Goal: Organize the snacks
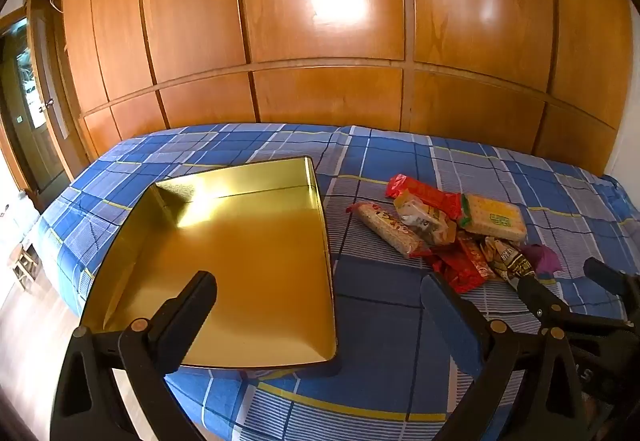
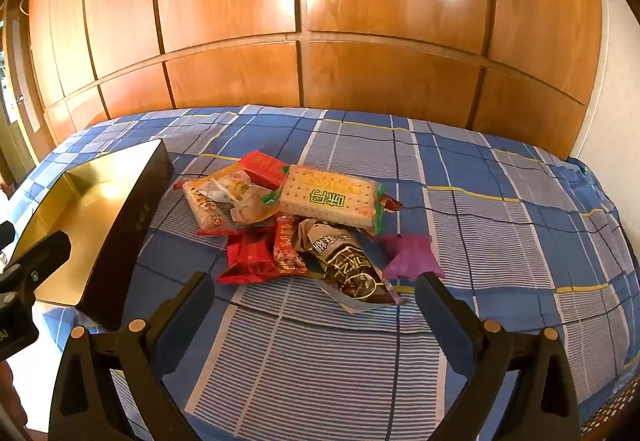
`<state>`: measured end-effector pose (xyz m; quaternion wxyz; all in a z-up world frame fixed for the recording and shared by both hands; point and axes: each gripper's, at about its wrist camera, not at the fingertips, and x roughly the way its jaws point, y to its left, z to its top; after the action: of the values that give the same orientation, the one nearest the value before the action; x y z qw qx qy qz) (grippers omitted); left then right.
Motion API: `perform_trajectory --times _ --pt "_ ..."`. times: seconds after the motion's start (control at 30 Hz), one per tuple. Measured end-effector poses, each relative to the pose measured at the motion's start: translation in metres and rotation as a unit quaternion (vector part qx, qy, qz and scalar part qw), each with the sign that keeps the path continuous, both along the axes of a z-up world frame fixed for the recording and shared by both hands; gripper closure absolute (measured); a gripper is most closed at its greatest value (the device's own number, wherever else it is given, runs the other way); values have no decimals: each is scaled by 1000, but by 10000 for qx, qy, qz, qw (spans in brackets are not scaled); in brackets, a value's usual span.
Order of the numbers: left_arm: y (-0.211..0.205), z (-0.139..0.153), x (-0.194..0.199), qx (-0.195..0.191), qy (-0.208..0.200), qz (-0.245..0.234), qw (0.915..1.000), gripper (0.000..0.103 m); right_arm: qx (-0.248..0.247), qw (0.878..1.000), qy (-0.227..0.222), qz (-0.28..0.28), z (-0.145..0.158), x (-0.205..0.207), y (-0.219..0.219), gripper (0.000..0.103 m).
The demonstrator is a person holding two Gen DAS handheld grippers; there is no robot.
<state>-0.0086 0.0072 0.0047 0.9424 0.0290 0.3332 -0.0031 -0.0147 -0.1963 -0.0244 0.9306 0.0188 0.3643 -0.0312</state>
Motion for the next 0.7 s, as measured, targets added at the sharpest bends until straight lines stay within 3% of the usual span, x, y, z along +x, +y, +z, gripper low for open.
perform_trajectory --times 0.7 --pt "-3 0 -1 4 -17 -17 10000 0 -12 10000 7 4 0 -1 -3 2"
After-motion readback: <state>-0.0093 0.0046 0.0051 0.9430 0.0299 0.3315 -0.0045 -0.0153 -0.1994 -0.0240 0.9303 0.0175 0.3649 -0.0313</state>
